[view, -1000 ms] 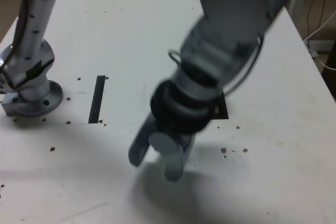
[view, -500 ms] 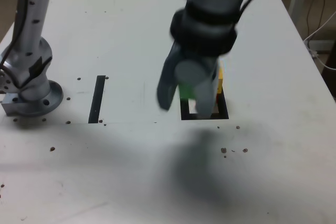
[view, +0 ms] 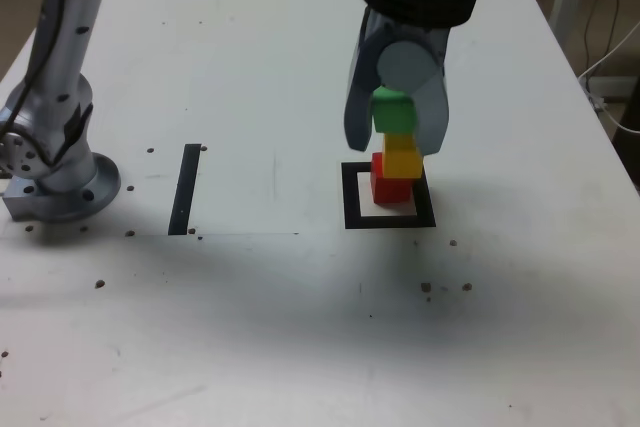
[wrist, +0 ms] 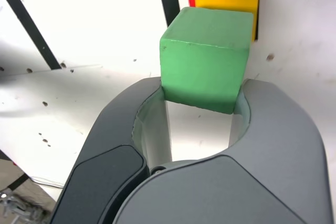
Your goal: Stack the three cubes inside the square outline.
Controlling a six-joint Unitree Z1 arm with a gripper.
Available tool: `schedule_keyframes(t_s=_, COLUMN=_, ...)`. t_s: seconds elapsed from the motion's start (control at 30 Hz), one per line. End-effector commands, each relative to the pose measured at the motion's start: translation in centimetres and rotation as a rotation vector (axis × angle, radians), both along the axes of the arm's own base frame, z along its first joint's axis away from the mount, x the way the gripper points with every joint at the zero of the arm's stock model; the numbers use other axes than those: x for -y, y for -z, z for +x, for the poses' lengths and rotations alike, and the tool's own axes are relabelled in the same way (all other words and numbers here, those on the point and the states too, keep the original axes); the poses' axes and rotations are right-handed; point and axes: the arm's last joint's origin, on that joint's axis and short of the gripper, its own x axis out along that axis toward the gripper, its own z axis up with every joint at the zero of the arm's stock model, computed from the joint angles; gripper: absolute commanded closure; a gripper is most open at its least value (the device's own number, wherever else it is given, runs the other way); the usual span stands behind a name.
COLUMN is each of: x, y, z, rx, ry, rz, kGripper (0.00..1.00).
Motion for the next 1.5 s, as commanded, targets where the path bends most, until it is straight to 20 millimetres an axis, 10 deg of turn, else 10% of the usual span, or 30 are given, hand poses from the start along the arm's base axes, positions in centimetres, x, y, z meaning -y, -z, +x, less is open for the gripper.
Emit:
schedule_keyframes(t_s=0.0, x=-0.4, y=0.2, z=0.0, rx=-0.036, ry=-0.006, rz=-0.002, kGripper=0.76)
schedule_keyframes(t_s=0.77, x=-0.8, y=1.5, z=1.0, rx=-0.066, ry=-0.008, rz=-0.03, kGripper=0.74)
schedule_keyframes(t_s=1.03, x=-0.6, y=1.7, z=1.0, rx=-0.07, ry=0.009, rz=-0.034, kGripper=0.06)
schedule_keyframes(t_s=1.47, x=-0.6, y=1.6, z=0.7, rx=-0.07, ry=0.015, rz=-0.027, kGripper=0.01)
